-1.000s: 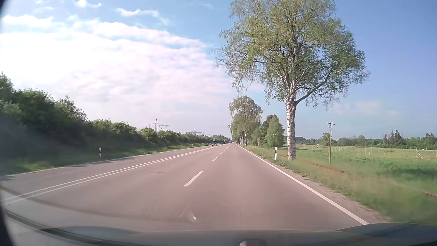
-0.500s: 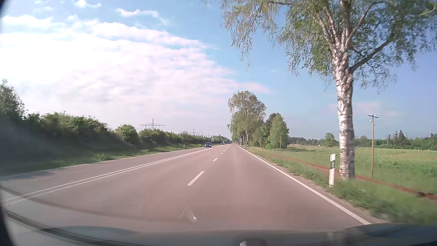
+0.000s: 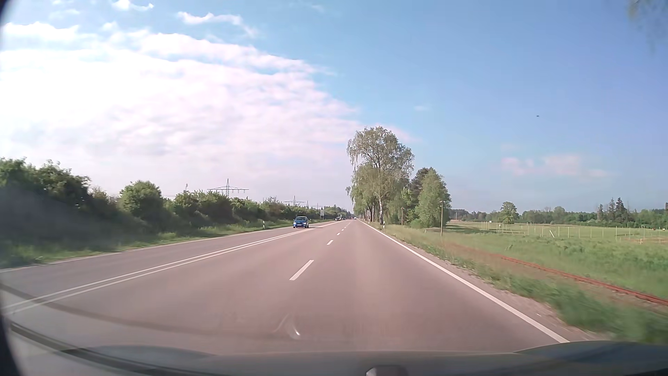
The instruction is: Follow the waypoints while adhering to traffic rules and regulations
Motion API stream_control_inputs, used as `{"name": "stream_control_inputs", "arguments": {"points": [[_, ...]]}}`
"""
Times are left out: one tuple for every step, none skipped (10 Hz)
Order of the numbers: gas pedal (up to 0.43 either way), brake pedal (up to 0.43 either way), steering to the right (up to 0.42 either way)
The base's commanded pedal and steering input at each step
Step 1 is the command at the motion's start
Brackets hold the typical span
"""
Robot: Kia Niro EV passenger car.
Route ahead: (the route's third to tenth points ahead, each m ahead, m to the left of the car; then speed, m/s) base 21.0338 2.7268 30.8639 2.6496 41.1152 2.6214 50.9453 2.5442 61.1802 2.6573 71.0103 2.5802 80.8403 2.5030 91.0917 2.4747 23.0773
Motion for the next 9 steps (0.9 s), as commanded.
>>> {"name": "stream_control_inputs", "arguments": {"points": [[0.22,0.0,0.002],[0.22,0.0,0.001],[0.22,0.0,0.001],[0.22,0.0,0.002],[0.22,0.0,0.002],[0.22,0.0,0.002],[0.22,0.0,0.002],[0.22,0.0,0.002],[0.22,0.0,0.002]]}}
